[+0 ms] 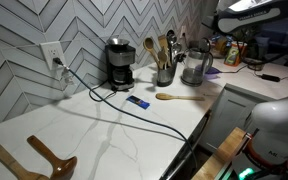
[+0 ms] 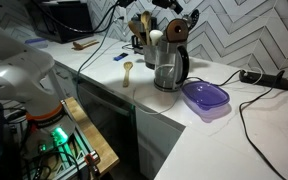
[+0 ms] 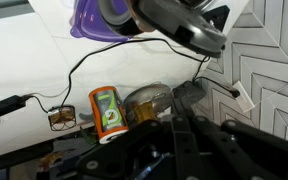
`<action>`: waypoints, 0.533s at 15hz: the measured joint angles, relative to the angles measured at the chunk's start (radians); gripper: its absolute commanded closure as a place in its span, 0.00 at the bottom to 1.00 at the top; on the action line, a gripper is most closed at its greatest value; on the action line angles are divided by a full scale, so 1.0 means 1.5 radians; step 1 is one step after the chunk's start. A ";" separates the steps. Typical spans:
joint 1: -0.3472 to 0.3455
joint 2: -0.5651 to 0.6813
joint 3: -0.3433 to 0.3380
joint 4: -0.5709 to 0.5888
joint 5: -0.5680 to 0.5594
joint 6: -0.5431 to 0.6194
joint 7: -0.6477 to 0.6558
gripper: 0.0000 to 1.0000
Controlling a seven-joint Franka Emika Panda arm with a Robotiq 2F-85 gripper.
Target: Close the kettle lid
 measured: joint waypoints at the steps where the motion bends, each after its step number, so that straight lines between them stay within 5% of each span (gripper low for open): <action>1: 0.011 0.010 -0.009 0.004 0.001 0.000 0.000 1.00; 8: 0.100 0.057 -0.077 0.022 0.013 -0.001 -0.003 1.00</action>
